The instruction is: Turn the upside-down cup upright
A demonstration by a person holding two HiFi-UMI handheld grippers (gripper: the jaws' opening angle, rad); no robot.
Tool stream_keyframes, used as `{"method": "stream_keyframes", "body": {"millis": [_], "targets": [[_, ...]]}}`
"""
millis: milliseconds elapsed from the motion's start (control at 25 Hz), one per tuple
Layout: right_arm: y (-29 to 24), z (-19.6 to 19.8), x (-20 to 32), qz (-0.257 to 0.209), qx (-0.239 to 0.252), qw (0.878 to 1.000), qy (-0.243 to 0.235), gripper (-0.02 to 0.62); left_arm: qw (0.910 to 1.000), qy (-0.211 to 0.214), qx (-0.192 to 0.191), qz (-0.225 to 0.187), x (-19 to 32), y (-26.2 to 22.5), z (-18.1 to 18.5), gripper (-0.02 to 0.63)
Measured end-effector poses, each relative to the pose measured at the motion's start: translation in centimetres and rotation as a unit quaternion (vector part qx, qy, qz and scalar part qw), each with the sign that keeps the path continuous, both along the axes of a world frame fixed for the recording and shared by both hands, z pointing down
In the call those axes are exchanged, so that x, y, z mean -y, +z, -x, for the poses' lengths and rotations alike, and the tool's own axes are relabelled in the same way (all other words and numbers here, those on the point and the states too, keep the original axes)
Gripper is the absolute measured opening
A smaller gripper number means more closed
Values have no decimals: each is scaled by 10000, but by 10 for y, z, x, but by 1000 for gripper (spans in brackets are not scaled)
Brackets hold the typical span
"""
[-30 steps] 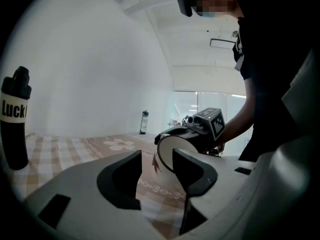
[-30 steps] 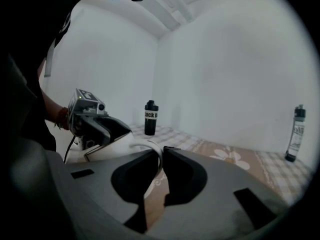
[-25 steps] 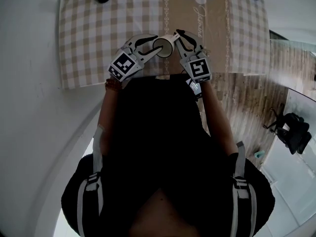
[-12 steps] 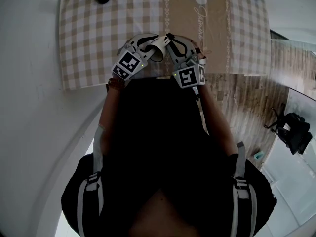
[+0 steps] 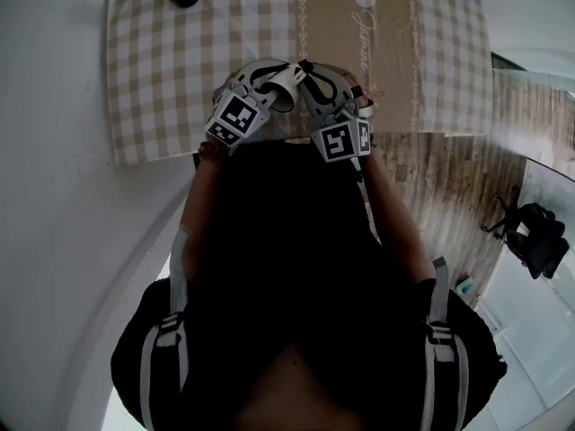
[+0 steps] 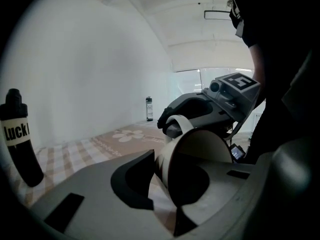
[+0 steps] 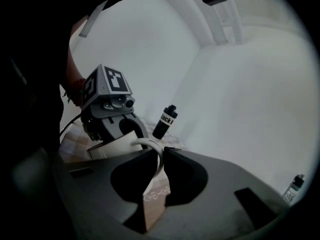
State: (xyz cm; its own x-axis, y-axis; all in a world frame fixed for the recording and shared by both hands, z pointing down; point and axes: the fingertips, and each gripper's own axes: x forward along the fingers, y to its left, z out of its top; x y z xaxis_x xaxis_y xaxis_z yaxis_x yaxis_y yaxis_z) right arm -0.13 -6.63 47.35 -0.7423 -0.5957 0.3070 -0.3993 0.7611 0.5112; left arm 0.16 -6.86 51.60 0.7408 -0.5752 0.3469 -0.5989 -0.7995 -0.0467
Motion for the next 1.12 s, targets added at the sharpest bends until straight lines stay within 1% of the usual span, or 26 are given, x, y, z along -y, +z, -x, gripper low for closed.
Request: {"method": "stream_keyframes", "body": {"millis": [80, 160, 200, 240, 280, 320, 400, 440, 480, 560, 600, 680, 720, 760, 840, 960, 1040, 1120], "targets": [[-1, -1, 1, -21, 49, 10000, -10, 48, 9999, -130, 15, -27, 4, 0, 4, 52], [-4, -5, 2, 108, 272, 9996, 31, 51, 9992, -396, -108, 25, 10, 0, 15, 51], [-5, -8, 3, 300, 502, 9983, 76, 51, 9982, -560, -225, 50, 14, -2, 23, 51], [-5, -11, 5, 595, 814, 9948, 145, 57, 9968, -719, -358, 53, 18, -5, 31, 51], [-3, -14, 7, 982, 1158, 9881, 237, 88, 9951, -858, -489, 32, 21, -10, 40, 49], [-1, -17, 8, 1414, 1468, 9785, 331, 112, 9935, -966, -606, -3, 23, -16, 47, 49], [5, -19, 9, 2168, 1854, 9576, 391, 159, 9906, -1085, -826, -115, 25, -29, 57, 49], [6, -17, 7, 2419, 1950, 9500, 300, 219, 9891, -1110, -951, -194, 26, -36, 59, 49], [5, -13, 4, 2566, 2018, 9451, 136, 286, 9876, -1126, -1063, -264, 27, -43, 61, 49], [-4, -1, -5, 2637, 2127, 9405, -272, 375, 9856, -1149, -1187, -366, 28, -53, 61, 46], [-10, 6, -10, 2650, 2193, 9378, -472, 399, 9852, -1155, -1198, -406, 29, -56, 60, 47], [-18, 18, -19, 2775, 2395, 9273, -765, 459, 9851, -1153, -1184, -473, 28, -60, 57, 48], [-20, 23, -21, 2876, 2514, 9206, -809, 480, 9853, -1136, -1174, -505, 27, -61, 55, 47], [-21, 26, -21, 2966, 2617, 9150, -795, 490, 9857, -1099, -1156, -543, 26, -62, 51, 48], [-19, 31, -18, 3079, 2729, 9086, -723, 497, 9873, -972, -1089, -624, 22, -63, 44, 48], [-15, 34, -17, 3231, 2713, 9038, -715, 511, 9887, -835, -1015, -719, 17, -65, 38, 48], [-14, 36, -17, 3289, 2680, 9027, -715, 512, 9890, -836, -936, -779, 16, -64, 39, 45], [-12, 36, -17, 3343, 2655, 9019, -656, 512, 9895, -858, -776, -864, 16, -63, 39, 44]]}}
